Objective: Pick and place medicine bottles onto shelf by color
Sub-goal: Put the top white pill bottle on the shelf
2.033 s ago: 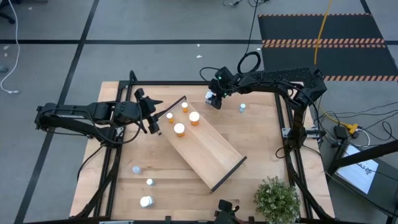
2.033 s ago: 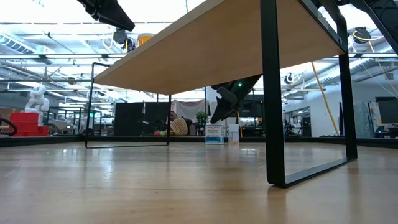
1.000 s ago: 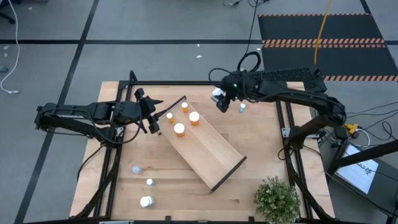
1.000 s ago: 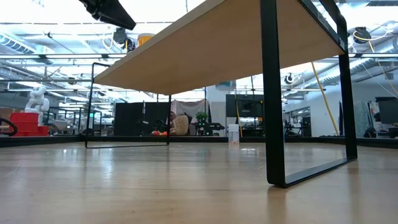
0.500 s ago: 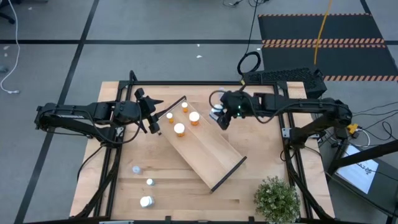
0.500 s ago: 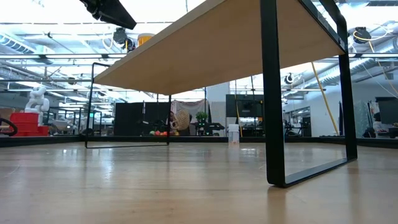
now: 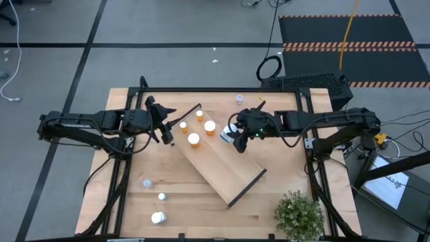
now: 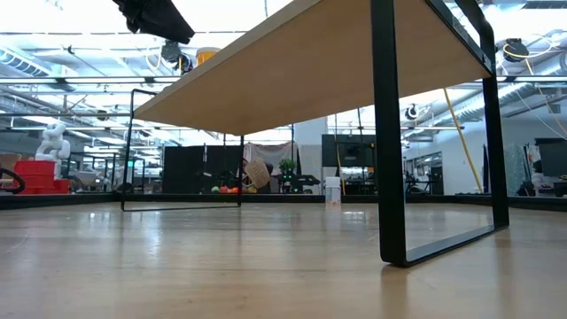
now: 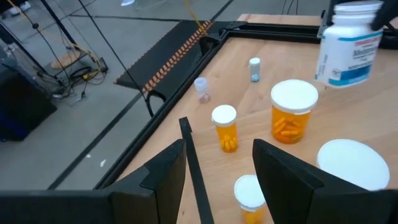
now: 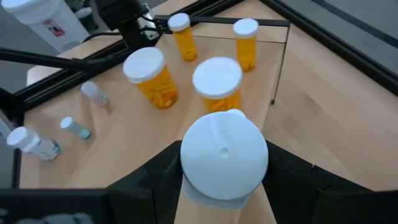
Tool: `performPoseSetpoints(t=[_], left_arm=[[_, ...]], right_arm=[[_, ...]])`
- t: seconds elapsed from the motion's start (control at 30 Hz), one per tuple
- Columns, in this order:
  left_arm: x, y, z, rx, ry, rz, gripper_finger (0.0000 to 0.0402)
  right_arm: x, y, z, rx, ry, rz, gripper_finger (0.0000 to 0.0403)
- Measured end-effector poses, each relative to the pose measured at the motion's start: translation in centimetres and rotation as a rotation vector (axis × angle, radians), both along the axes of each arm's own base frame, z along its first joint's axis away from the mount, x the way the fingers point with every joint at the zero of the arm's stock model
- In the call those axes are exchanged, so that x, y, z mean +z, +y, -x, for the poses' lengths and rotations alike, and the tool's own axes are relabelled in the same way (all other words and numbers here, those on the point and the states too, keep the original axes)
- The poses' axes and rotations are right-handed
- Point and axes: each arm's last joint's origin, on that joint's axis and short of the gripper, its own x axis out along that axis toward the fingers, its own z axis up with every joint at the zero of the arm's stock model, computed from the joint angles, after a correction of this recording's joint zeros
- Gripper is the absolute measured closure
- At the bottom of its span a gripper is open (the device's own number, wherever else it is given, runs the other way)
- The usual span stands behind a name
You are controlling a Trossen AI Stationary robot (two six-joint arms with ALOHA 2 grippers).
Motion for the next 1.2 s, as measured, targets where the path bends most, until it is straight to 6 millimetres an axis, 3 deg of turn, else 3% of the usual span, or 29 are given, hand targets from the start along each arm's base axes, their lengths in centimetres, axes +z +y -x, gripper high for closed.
performPoseSetpoints(t=[0.57, 0.77, 1.2], left_arm=[[-1.6, -0.1, -2.3, -0.016, 0.083, -0.014, 0.0215], [-1.1, -0.1, -2.2, -0.021, 0.044, -0.021, 0.0215], [-1.0, -0.2, -2.1, -0.028, 0.046, -0.023, 0.0215]], right_arm=[[-0.7, 1.5, -0.8, -0.019, 0.0, 0.029, 0.0216], [-1.8, 1.3, -2.0, -0.01, 0.018, 0.044, 0.0216], [-2.5, 1.4, -1.6, -0.015, 0.09, 0.008, 0.0216]])
